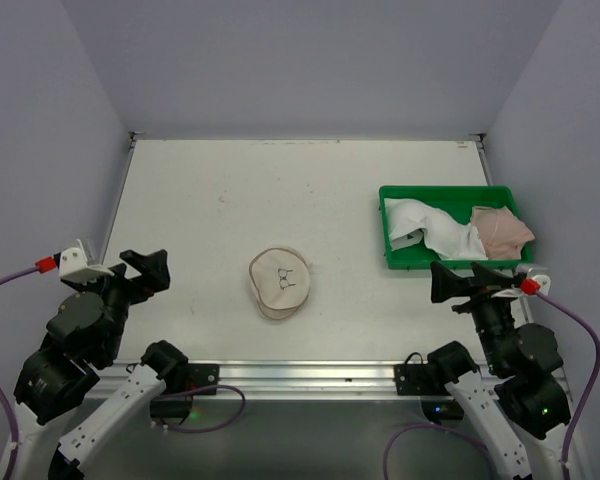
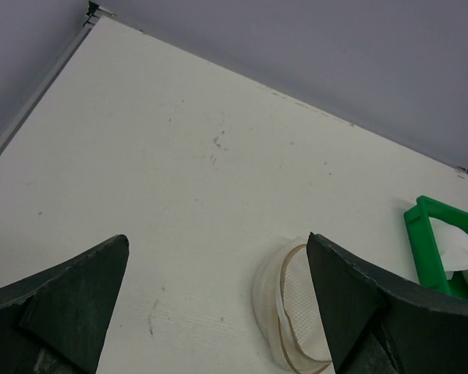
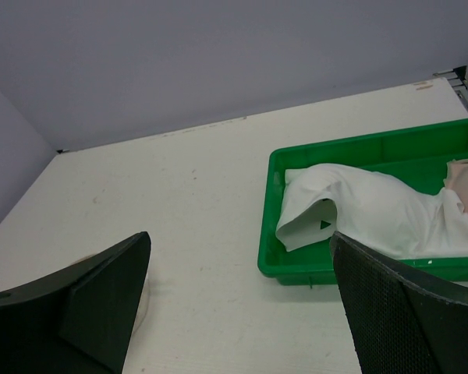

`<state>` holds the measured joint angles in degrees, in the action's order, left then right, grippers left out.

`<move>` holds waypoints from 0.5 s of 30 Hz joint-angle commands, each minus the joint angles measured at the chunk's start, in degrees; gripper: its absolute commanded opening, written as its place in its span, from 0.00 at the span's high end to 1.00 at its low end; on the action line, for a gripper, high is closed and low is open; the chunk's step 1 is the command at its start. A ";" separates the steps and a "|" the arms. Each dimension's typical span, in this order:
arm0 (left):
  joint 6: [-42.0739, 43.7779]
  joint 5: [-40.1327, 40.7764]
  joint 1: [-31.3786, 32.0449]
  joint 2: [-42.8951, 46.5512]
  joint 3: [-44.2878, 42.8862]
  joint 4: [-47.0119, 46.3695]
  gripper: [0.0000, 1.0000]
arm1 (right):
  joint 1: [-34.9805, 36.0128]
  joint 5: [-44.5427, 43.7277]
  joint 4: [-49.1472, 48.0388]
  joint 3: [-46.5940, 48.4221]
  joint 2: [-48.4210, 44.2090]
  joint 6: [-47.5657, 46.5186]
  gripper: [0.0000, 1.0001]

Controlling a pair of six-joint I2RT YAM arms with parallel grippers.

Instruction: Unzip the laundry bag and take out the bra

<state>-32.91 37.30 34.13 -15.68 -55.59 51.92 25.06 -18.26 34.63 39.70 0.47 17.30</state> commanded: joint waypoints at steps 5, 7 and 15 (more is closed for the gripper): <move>0.12 0.32 -0.03 -1.54 -0.13 -2.00 0.00 | -0.01 1.30 -2.38 0.20 -6.18 -1.13 0.01; 0.21 0.41 -0.03 -1.81 -0.31 -1.65 0.00 | -0.01 1.30 -2.38 0.11 -6.10 -1.13 0.01; 1.00 1.81 -0.03 -2.42 -0.66 -1.82 0.00 | -0.01 1.74 -2.38 0.29 -5.13 -1.22 0.01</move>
<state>-32.86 37.41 34.13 -16.84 -55.59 51.94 25.06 -17.41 34.61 39.70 0.47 17.28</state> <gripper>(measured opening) 0.997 0.985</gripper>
